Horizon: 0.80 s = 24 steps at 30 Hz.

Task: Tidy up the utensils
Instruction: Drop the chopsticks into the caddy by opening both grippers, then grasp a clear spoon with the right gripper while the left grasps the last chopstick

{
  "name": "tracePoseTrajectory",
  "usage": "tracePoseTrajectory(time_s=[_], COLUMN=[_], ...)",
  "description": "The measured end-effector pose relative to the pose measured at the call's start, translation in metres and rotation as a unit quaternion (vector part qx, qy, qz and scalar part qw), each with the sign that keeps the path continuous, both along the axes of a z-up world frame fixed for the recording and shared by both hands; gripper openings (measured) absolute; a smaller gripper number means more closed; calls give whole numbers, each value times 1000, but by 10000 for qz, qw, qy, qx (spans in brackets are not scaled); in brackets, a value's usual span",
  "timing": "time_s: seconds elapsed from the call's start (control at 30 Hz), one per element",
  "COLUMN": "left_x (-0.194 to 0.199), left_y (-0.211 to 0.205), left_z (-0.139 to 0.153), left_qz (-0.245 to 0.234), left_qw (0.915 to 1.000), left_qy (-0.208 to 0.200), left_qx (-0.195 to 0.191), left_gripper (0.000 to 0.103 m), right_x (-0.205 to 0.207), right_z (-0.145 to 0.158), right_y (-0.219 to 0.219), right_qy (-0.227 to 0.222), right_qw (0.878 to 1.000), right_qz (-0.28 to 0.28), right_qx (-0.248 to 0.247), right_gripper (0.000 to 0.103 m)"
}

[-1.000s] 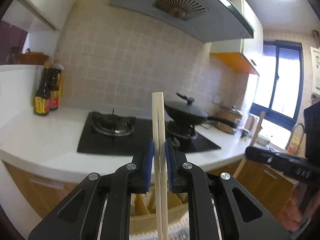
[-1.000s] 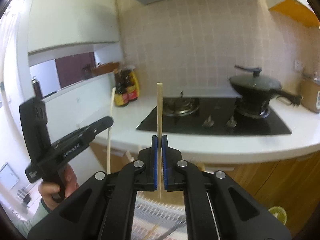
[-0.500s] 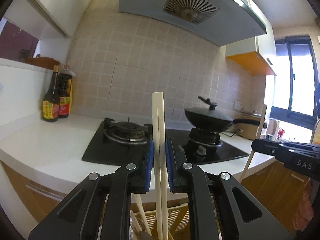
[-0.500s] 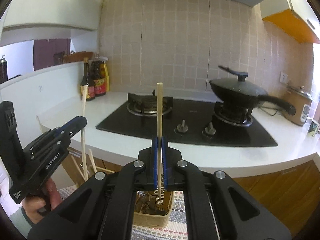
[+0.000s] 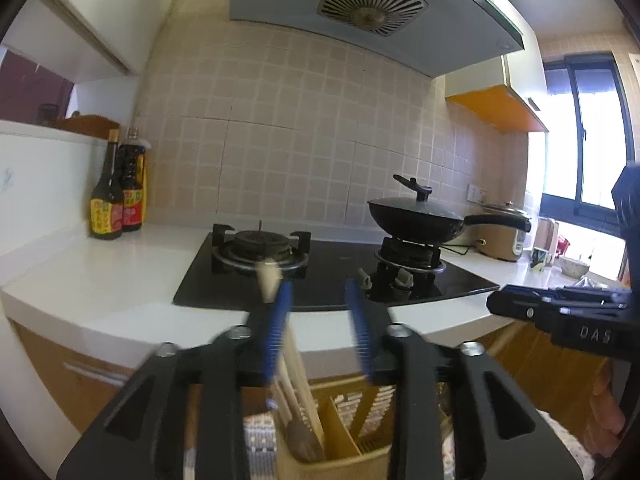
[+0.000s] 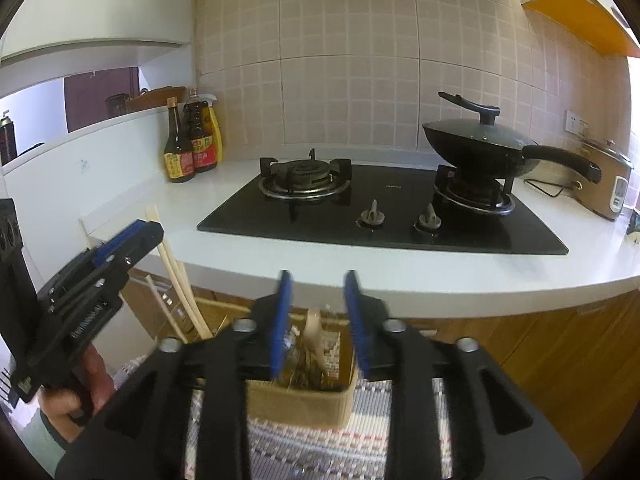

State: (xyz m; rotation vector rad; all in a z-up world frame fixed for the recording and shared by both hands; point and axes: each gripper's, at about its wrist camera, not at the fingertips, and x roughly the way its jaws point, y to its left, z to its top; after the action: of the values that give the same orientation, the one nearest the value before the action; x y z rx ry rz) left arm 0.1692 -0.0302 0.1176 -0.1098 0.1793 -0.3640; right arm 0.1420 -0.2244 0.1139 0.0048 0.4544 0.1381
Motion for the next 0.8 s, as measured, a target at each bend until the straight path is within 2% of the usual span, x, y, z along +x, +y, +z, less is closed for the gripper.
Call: tracePoseTrajectory(time_s=[0.03,0.07,0.3,0.43,0.5,0.63,0.67,0.73,0.8], left_x=[-7,-11,-53,-70,-72,-66,-65,-62,-61], left_y=[5,8,31,32,31,23,19,13,6], left_z=[2,4,19,17,10,-18,-30,-50,-73], left_qz=[-14,-40,-382,-510,-708,-972,-1075,-1221,-1373], left_qw=[10000,10000,9990,9982,9951,9815,9748,9616,9461], left_qy=[-1,2,128,320,691,1598,1876,2326,2738], left_qx=[-53,-72,-193,-30,71,416,556,790,1054], left_gripper=[40,40,43,48,49,49,49,49,49], right_x=[-6,-11,-49,-55,-54,-40,-38,-28,-21], right_z=[0,0,-5,-18,-29,-68,-76,-105,-129], right_y=[1,2,15,19,20,20,19,12,8], right_qy=[11,4,276,818,1185,2038,2180,2716,3112], right_qw=[10000,10000,9996,9965,9928,9784,9752,9604,9470], right_qz=[6,13,-71,-171,-174,-278,-281,-267,-341], right_qx=[15,20,-73,-45,51,184,248,563,726], right_gripper=[40,43,44,44,44,44,44,43,36])
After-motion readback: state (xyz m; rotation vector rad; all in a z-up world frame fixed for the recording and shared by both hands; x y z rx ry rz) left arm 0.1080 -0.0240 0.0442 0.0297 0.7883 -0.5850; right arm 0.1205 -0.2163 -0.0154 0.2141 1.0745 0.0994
